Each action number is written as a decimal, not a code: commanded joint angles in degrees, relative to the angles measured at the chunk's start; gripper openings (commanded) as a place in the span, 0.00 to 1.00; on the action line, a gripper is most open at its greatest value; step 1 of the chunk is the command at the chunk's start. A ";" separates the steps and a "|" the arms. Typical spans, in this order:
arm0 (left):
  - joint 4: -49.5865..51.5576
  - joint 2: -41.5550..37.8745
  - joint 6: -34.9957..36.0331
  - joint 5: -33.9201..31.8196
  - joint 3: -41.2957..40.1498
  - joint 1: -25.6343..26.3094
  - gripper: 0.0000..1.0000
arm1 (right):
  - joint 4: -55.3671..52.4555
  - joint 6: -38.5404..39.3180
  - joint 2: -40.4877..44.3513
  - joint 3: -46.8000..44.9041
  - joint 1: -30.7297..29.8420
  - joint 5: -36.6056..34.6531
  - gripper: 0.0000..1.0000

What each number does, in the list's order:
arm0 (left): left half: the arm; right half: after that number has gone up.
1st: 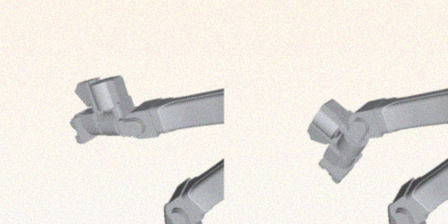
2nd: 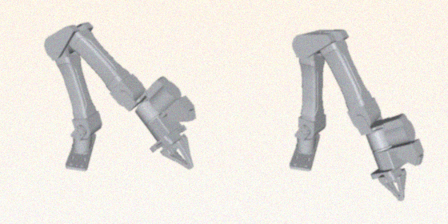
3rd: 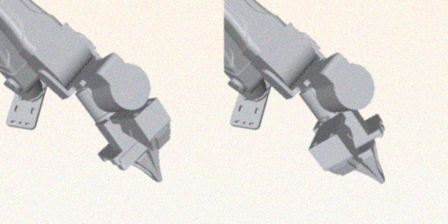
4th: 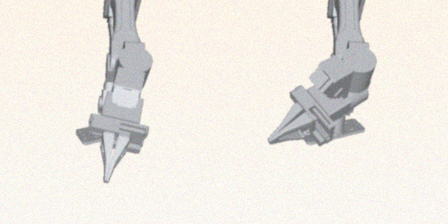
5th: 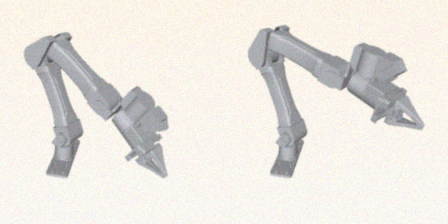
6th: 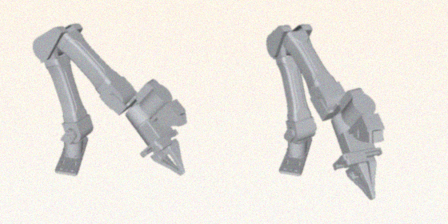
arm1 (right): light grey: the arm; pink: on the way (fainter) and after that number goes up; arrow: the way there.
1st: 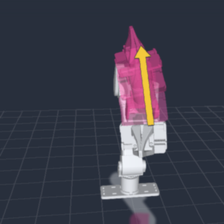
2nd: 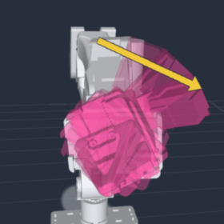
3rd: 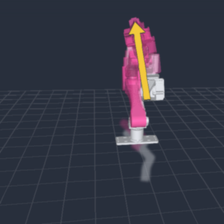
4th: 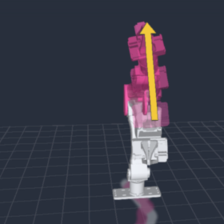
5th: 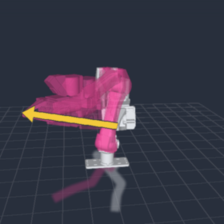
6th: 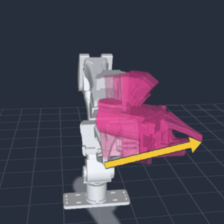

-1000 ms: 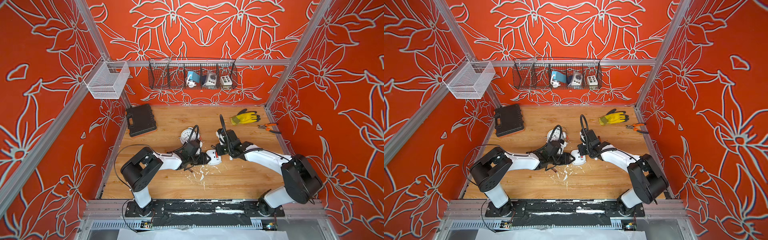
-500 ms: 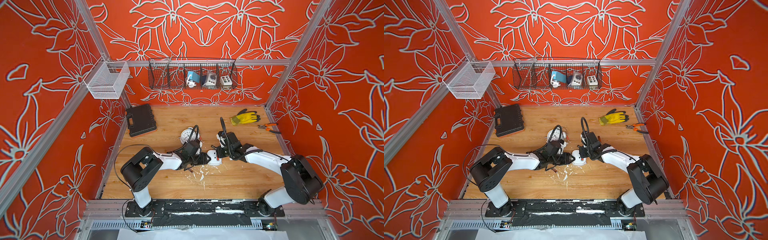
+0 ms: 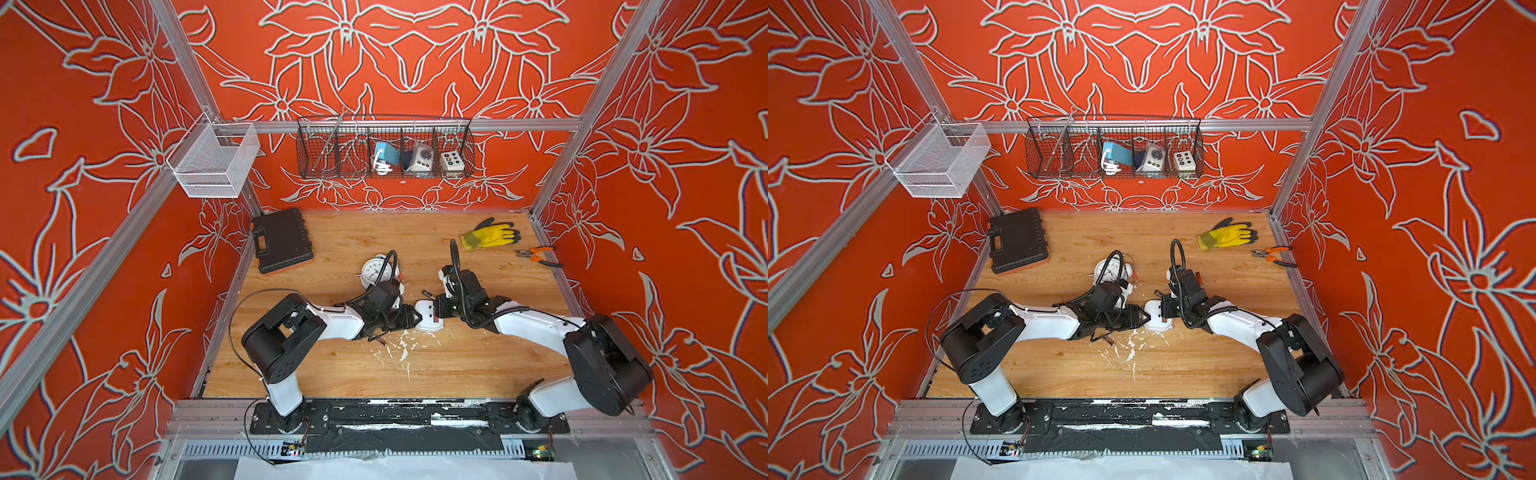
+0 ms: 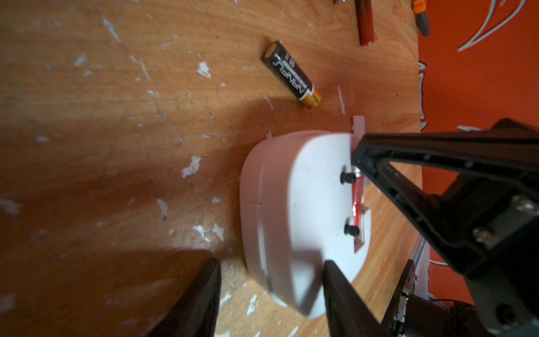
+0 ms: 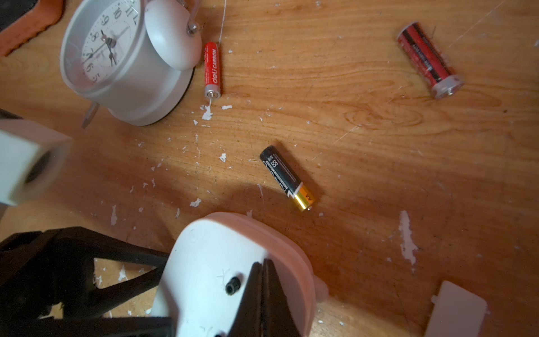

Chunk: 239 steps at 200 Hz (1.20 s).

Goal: Insert the battery into the alarm
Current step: Install the battery in the alarm.

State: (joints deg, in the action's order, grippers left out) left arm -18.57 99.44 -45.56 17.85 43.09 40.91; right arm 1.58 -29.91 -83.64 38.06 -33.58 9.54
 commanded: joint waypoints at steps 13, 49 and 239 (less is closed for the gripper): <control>4.94 1.99 -0.24 -2.03 -0.29 0.22 0.53 | -6.36 -6.47 -1.60 -5.78 -0.12 1.62 0.04; 5.12 2.15 -0.24 -2.03 -0.17 0.23 0.53 | -4.89 -8.31 -1.52 -7.80 -0.08 2.74 0.04; 6.98 2.43 1.53 -2.91 0.49 0.23 0.52 | -12.18 -1.46 3.26 1.43 0.62 -0.21 0.09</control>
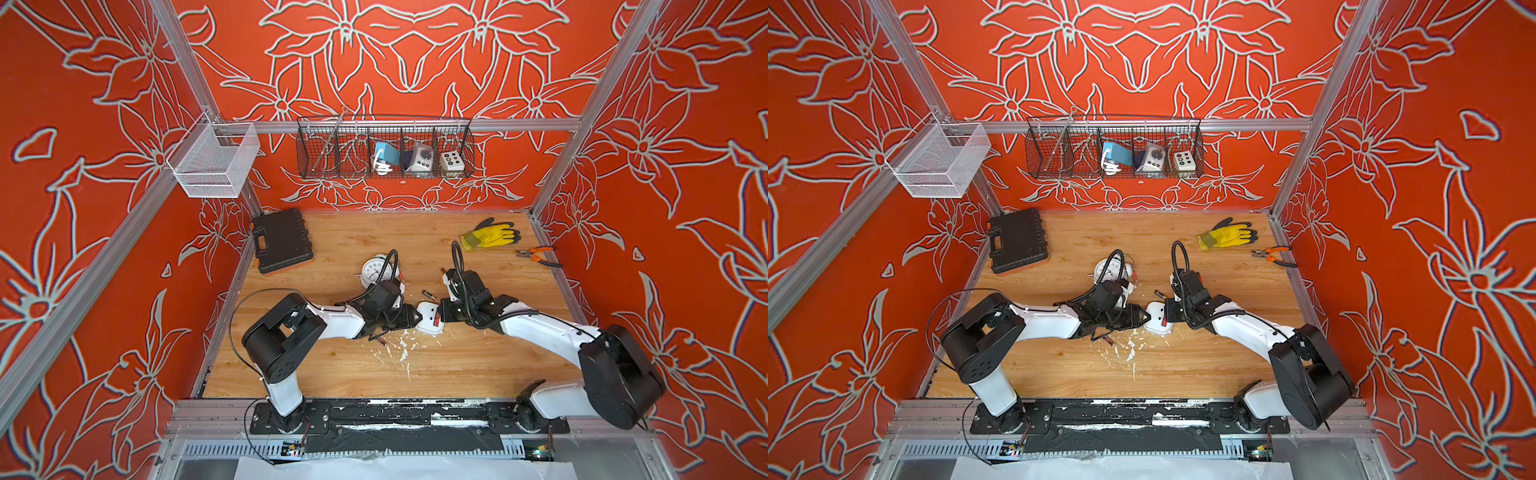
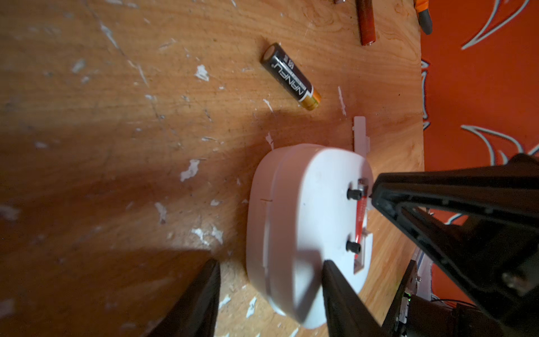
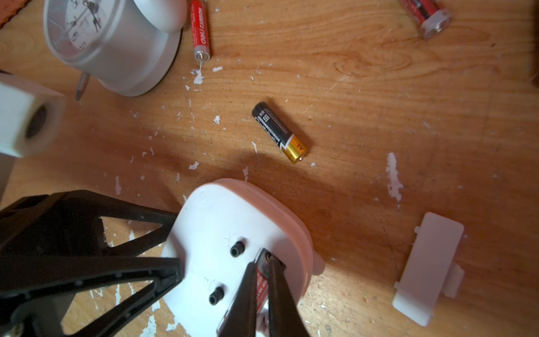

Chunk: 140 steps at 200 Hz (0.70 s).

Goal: Insert the battery into the alarm
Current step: Install the battery in the alarm.

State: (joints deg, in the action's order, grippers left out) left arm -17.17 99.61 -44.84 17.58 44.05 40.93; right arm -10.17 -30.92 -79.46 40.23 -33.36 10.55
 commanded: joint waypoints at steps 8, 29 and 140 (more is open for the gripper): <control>5.57 2.39 0.81 -2.58 -0.44 0.21 0.52 | -0.32 -0.46 -1.33 -0.93 0.45 -1.12 0.07; 5.65 2.51 0.98 -2.46 -0.23 0.21 0.52 | -0.12 -0.59 -2.01 -1.63 0.49 -1.03 0.07; 5.92 2.44 0.98 -2.71 -0.22 0.23 0.52 | -1.51 1.21 -1.95 2.77 1.46 -2.44 0.14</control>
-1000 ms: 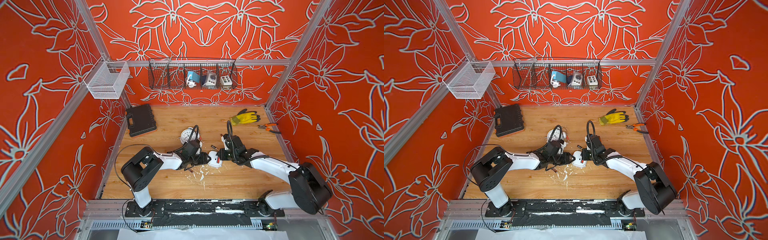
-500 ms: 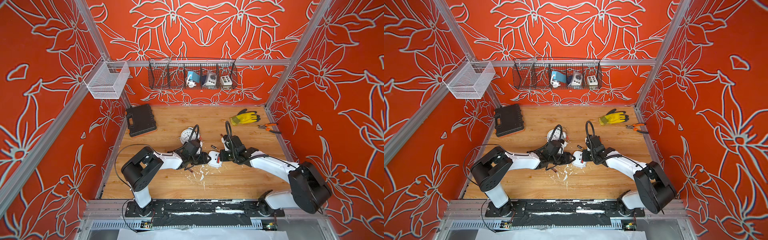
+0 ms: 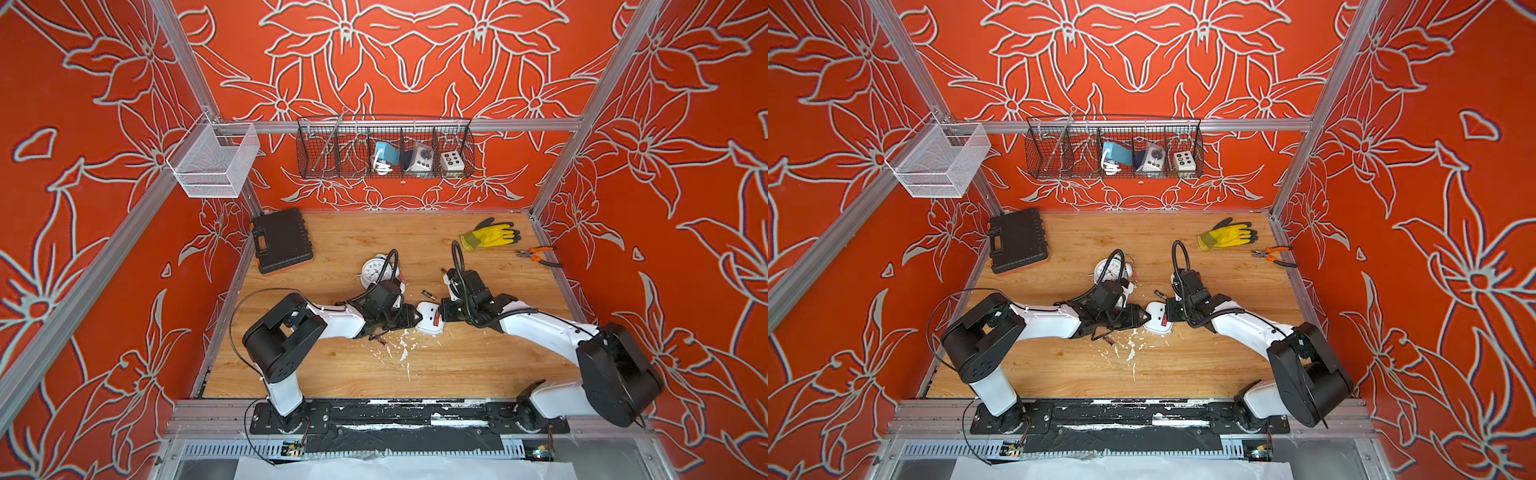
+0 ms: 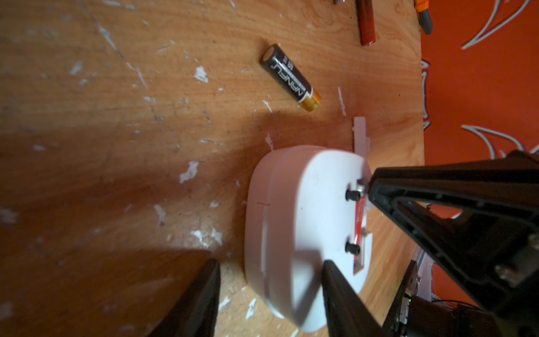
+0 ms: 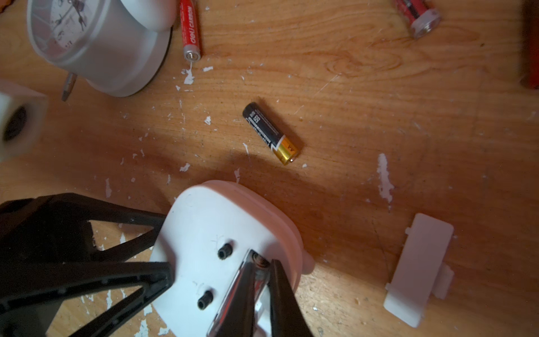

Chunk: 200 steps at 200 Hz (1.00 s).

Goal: Insert the battery into the alarm
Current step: Install the battery in the alarm.

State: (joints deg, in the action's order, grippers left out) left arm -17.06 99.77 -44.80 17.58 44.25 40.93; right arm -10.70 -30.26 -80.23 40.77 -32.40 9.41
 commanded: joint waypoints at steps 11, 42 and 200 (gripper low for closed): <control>5.81 2.31 0.94 -2.66 -0.44 0.23 0.52 | -0.54 0.47 -1.63 1.97 0.54 -1.10 0.12; 5.81 2.39 1.03 -2.68 -0.51 0.21 0.52 | -0.79 0.29 -2.97 1.29 0.51 1.01 0.10; 5.37 3.24 0.10 -2.42 -0.37 0.14 0.52 | -2.53 -3.73 -3.52 -10.70 0.55 8.46 0.00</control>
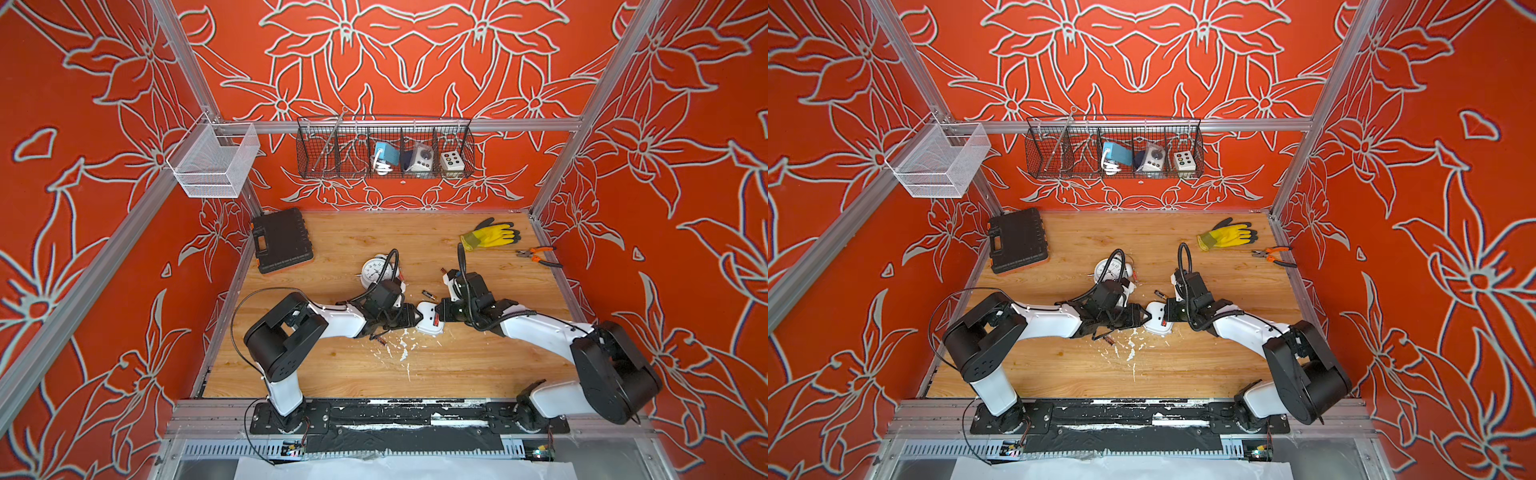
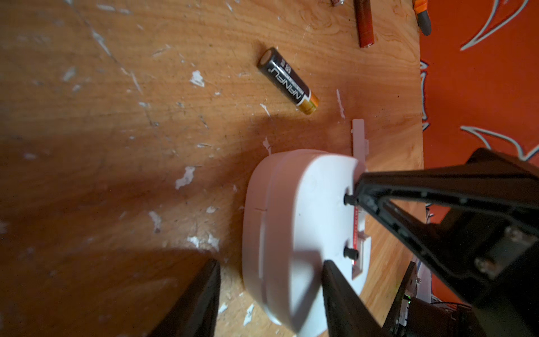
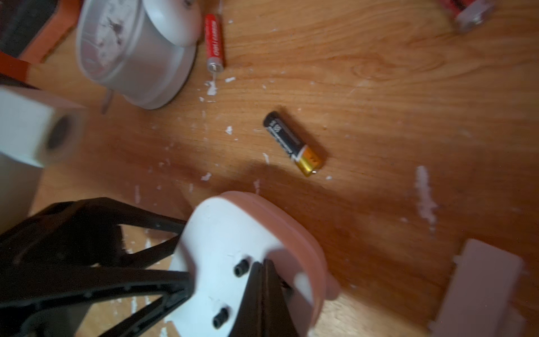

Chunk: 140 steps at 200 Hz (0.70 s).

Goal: Insert the battery into the alarm
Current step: Install the battery in the alarm.

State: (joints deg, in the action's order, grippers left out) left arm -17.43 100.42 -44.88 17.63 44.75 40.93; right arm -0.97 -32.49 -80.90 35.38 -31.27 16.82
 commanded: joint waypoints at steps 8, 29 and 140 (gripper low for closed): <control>5.74 2.69 0.23 -2.38 -0.83 0.16 0.52 | -12.32 -1.61 -2.69 -5.68 -0.61 0.89 0.00; 5.83 2.93 0.28 -2.15 -0.52 0.16 0.52 | -12.26 -1.91 -1.88 -6.56 -0.62 1.00 0.00; 6.29 2.19 1.18 -2.01 -0.01 0.14 0.52 | -16.43 -0.09 7.95 3.42 3.31 -2.07 0.42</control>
State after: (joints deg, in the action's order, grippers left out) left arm -17.34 101.23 -44.77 17.67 45.71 40.93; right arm -12.60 -32.16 -75.22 39.00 -29.78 18.09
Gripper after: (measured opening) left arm 0.523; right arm 0.389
